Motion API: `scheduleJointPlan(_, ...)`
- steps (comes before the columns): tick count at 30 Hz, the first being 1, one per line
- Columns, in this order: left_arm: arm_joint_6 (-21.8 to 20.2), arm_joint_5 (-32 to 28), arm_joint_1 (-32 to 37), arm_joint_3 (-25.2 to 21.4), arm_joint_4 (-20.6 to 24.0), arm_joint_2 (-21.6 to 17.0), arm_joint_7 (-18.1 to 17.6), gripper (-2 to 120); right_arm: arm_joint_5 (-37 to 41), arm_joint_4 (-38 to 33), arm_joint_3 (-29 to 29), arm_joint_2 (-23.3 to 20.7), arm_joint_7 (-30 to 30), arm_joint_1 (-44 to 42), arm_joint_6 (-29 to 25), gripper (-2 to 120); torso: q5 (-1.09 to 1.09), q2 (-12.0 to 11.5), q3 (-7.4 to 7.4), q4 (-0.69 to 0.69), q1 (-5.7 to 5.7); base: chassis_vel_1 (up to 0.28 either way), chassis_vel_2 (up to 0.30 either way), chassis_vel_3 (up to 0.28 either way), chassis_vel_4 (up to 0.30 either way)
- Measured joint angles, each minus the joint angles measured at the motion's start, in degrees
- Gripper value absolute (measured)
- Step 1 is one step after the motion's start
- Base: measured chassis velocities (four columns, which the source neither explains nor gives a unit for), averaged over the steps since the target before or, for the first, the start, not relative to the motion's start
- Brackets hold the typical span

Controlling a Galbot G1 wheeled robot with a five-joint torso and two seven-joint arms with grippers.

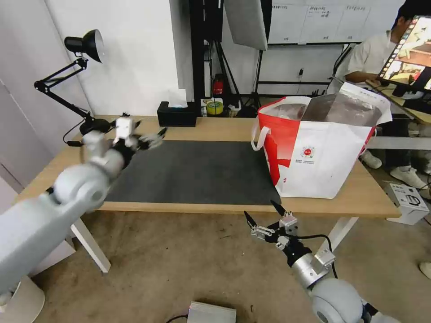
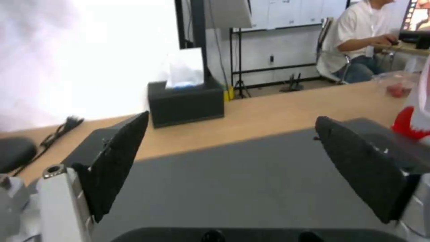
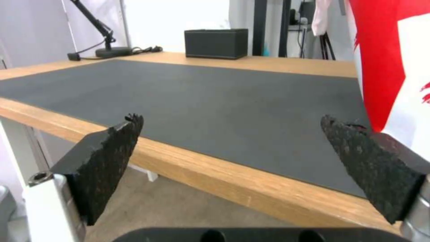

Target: Pick up the trash from the table and place it into the takeout bag.

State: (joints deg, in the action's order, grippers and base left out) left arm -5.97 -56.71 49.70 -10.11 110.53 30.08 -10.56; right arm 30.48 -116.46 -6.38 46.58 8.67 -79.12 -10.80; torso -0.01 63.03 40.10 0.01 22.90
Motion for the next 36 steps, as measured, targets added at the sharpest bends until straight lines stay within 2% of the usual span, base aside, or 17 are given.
scheduleJointPlan(1, 0.00, 0.00, 0.00, 0.00, 0.00, 0.00, 0.00, 100, 0.00, 0.00, 0.00, 0.00, 0.00, 0.00, 0.00, 100, 0.00, 0.00, 0.00, 0.00, 0.00, 0.000, 0.000, 0.000, 0.000)
scheduleJointPlan(3, 1.44, 2.41, 6.55, -5.41, 0.97, 1.88, 0.19, 100, 0.00, 0.00, 0.00, 0.00, 0.01, 0.00, 0.00, 100, 0.01, 0.00, 0.00, 0.01, 0.00, 0.000, 0.000, 0.000, 0.000)
scheduleJointPlan(4, 2.09, 3.47, 8.13, -6.42, 1.02, 3.34, 0.20, 100, 0.00, 0.00, 0.00, 0.00, 0.00, 0.00, 0.00, 100, 0.03, 0.00, 0.00, 0.02, 0.00, 0.000, 0.000, 0.000, 0.000)
scheduleJointPlan(5, 2.09, 3.47, 8.13, -6.42, 1.02, 3.34, 0.20, 100, 0.00, 0.00, 0.00, 0.00, 0.00, 0.00, 0.00, 100, 0.03, 0.00, 0.00, 0.02, 0.00, 0.000, 0.000, 0.000, 0.000)
scheduleJointPlan(8, 5.38, 6.97, 12.43, -7.84, 0.23, 8.72, 1.25, 100, 0.00, 0.00, 0.00, 0.00, 0.00, 0.00, 0.00, 100, 0.00, 0.00, 0.01, -0.03, 0.01, 0.000, 0.000, 0.000, 0.000)
scheduleJointPlan(9, 5.38, 6.97, 12.43, -7.84, 0.23, 8.72, 1.25, 100, 0.00, 0.00, 0.00, 0.00, 0.00, 0.00, 0.00, 100, 0.00, 0.00, 0.01, -0.03, 0.01, 0.000, 0.000, 0.000, 0.000)
scheduleJointPlan(11, 7.95, 8.66, 15.16, -9.25, -0.30, 11.44, 2.59, 100, 0.00, 0.00, 0.00, 0.00, 0.01, 0.00, 0.00, 100, 0.01, 0.00, 0.01, -0.02, 0.01, 0.000, 0.000, 0.000, 0.000)
scheduleJointPlan(20, 13.14, 12.26, 24.44, -15.56, -0.13, 17.20, 5.08, 100, 0.00, 0.00, 0.00, -0.01, 0.01, 0.00, 0.00, 100, 0.02, 0.00, 0.00, -0.01, 0.01, 0.000, 0.000, 0.000, 0.000)
scheduleJointPlan(23, 17.08, 14.30, 28.32, -17.67, -0.69, 20.31, 6.88, 100, 0.00, 0.00, 0.00, -0.01, 0.00, 0.00, 0.00, 100, 0.01, 0.00, 0.00, 0.00, 0.01, 0.000, 0.000, 0.000, 0.000)
scheduleJointPlan(36, 18.90, 20.30, 34.37, -20.45, -2.17, 26.80, 8.02, 100, 0.00, 0.00, 0.00, -0.01, 0.01, 0.00, 0.00, 100, 0.01, 0.00, 0.00, -0.01, 0.01, 0.000, 0.000, 0.000, 0.000)
